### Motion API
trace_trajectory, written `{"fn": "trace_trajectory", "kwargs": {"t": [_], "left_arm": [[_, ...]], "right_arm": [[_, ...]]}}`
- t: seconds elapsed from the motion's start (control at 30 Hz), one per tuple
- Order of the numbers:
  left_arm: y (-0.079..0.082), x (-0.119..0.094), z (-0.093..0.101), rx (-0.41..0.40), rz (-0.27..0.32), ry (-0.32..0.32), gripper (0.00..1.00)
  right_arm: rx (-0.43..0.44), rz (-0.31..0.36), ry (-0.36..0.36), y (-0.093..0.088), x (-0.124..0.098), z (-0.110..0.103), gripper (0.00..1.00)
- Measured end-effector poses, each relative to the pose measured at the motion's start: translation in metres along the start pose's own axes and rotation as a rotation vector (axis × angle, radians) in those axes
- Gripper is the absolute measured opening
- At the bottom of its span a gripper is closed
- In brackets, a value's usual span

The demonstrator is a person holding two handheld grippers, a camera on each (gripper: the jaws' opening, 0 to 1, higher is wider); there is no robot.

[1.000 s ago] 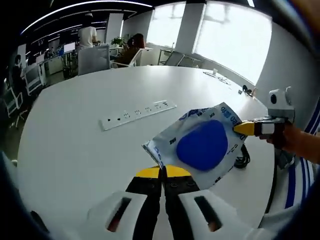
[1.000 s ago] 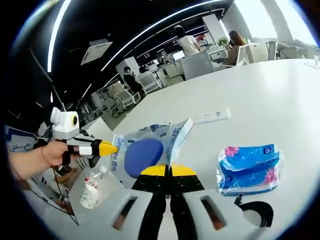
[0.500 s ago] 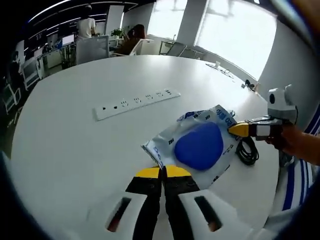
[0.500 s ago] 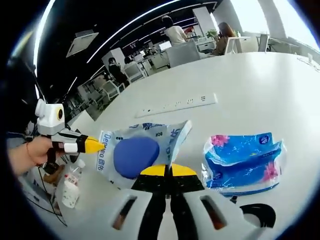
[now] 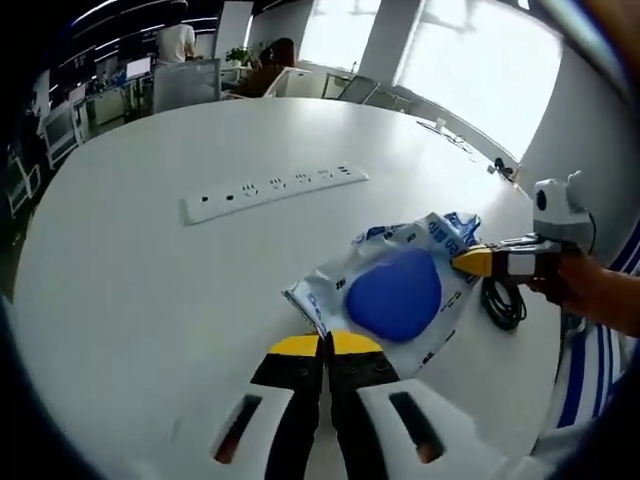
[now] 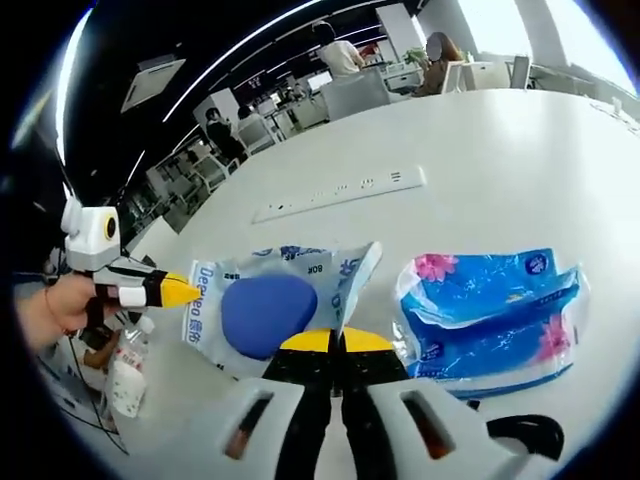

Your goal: Arrange the tabletop items into an orderly group along one side of the table until the central work area is clear of visible clutter.

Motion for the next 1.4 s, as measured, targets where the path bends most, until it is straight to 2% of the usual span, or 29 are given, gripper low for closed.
{"fn": "trace_trajectory", "kwargs": {"t": [0.47,1.07,1.4], "left_arm": [[-0.003,0.007,-0.007,-0.049,-0.013,-0.007,0.00],[-0.005,0.007,-0.014,-0.133,0.019,-0.015,0.00],[-0.005,0.007,-0.015,-0.136,0.028,-0.017,0.00]], "right_arm": [[0.008,-0.034,-0.004,-0.003,0.009,0.005,0.00],[0.004,-0.031,-0.022,0.001,0.006,0.005,0.07],[-0.019,-0.044,-0.019,0.001,0.007,0.000,0.13]]}}
Point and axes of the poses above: the point that each gripper's makers call its tool centre point, and the gripper's own axes: x roughly forward along the fingers, z roughly to its right, y roughly out of its top, the point moved 10 cm from there along -x, roughly backward along the fingers, and after that the axes turned 9 degrees about -x, right-handed, at the moved point
